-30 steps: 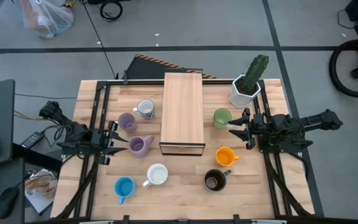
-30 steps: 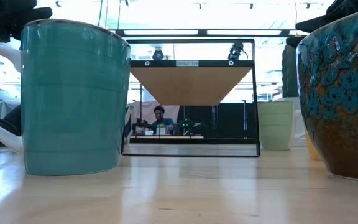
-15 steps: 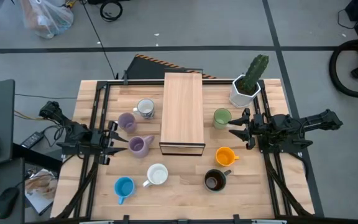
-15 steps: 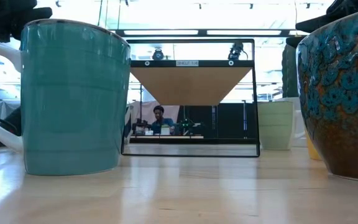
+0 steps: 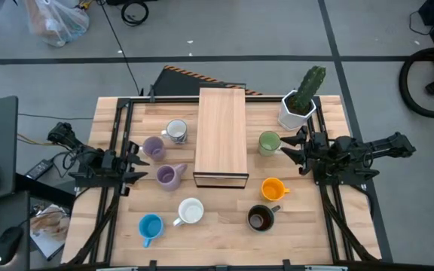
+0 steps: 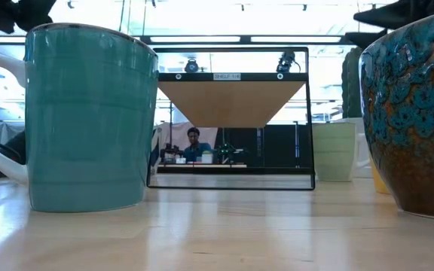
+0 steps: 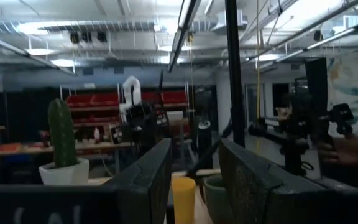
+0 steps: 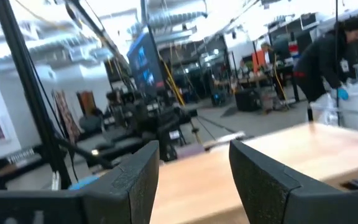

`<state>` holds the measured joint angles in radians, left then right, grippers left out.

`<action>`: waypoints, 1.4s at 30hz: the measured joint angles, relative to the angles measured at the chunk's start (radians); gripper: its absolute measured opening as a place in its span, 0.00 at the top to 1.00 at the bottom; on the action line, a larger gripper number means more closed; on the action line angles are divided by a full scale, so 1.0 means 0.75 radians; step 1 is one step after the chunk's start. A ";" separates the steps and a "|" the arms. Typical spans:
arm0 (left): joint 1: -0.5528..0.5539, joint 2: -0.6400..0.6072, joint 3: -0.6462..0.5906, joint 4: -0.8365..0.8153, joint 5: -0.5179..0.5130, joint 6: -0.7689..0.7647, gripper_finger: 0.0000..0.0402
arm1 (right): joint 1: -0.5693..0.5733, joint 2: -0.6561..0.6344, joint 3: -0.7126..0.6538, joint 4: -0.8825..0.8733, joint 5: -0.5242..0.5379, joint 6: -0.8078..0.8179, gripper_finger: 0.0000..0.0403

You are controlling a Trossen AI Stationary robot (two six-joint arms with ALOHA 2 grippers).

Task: Place coffee mugs
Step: Put the green mug on the shelf

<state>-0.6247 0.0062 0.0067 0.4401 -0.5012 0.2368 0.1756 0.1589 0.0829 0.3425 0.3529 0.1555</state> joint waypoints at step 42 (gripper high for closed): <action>0.000 0.000 0.000 0.211 -0.256 0.162 0.65 | -0.147 0.837 0.669 -0.930 0.179 0.168 0.54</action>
<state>-0.6247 0.0063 0.0067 0.5983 -0.6928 0.3584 0.0650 0.7869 0.5848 -0.3553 0.4874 0.2814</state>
